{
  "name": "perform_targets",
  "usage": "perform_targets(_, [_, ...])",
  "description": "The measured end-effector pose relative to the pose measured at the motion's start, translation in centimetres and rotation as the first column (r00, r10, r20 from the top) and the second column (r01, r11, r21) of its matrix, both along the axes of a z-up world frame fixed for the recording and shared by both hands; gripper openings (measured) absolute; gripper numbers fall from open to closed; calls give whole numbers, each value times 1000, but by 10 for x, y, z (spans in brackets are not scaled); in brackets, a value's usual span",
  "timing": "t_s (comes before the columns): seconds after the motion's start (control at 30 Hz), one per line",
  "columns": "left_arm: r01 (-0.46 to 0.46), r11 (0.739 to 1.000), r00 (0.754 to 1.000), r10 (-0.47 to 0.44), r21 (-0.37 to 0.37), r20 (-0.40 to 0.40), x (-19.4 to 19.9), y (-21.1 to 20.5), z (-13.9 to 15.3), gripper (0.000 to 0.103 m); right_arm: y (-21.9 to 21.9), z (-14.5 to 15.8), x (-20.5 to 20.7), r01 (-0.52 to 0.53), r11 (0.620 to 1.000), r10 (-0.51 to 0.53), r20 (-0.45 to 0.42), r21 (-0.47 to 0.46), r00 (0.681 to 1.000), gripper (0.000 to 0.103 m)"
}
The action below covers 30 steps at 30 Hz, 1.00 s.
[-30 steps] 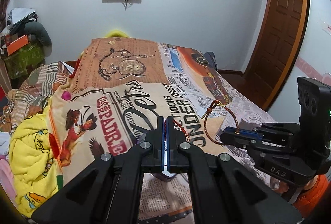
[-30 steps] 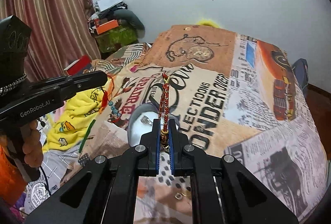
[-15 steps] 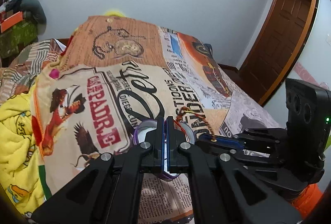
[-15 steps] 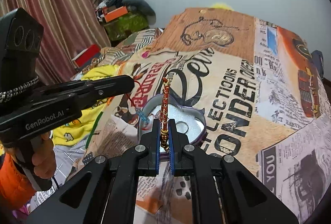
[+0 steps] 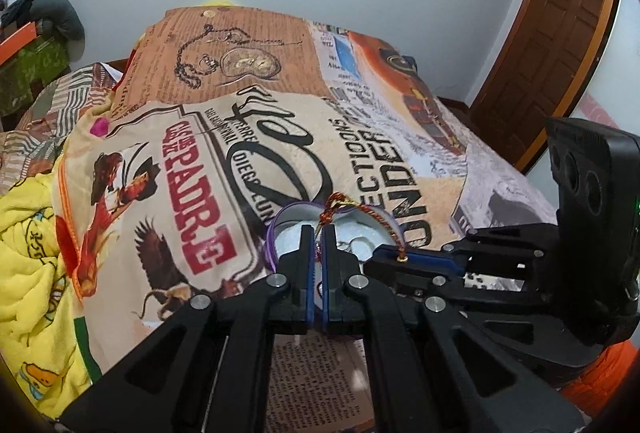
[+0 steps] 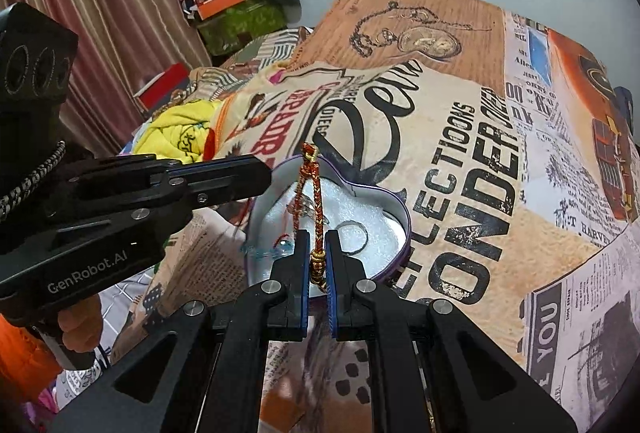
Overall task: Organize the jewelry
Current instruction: 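Lower the bracelets into the tin and open both tools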
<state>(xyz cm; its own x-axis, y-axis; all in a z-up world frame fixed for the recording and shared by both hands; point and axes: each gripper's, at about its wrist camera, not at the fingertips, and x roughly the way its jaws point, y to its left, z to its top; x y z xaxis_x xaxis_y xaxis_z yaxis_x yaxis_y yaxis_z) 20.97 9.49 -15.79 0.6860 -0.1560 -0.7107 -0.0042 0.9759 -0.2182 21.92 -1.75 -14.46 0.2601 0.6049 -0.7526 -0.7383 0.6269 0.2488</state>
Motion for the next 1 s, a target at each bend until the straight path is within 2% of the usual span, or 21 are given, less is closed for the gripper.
perform_targets(0.23, [1, 1000, 1000, -1, 29, -8, -3, -1, -1, 2, 1, -3, 0, 0, 999, 1, 12, -36, 1000, 6])
perform_targets(0.37, [-5, 998, 1000, 6, 61, -6, -6, -3, 2, 7, 3, -2, -4, -14, 998, 14, 11, -62, 1000, 7])
perform_targets(0.47, [-12, 997, 1000, 12, 74, -1, -10, -4, 5, 15, 2, 1, -7, -6, 997, 8, 24, -73, 1000, 15])
perform_targets(0.6, [-30, 995, 999, 29, 92, 12, -16, -2, 11, 24, -2, 8, -11, 21, 997, -16, 64, -79, 998, 39])
perform_targets(0.63, [-35, 995, 999, 34, 98, 14, -19, -1, 13, 24, -3, 10, -13, 29, 996, -22, 82, -80, 996, 42])
perform_targets(0.73, [-52, 993, 999, 51, 110, 19, -23, 1, 17, 31, -5, 17, -16, 40, 995, -29, 117, -94, 993, 43])
perform_targets(0.8, [-75, 989, 997, 73, 125, 24, -26, 2, 19, 46, -7, 22, -18, 46, 994, -33, 132, -95, 991, 43])
perform_targets(0.83, [-90, 987, 996, 87, 136, 28, -28, 3, 20, 49, -9, 25, -19, 49, 995, -36, 138, -91, 990, 43])
perform_targets(1.0, [-116, 980, 993, 114, 160, 21, -38, 4, 25, 51, -18, 35, -27, 68, 993, -50, 178, -93, 983, 43])
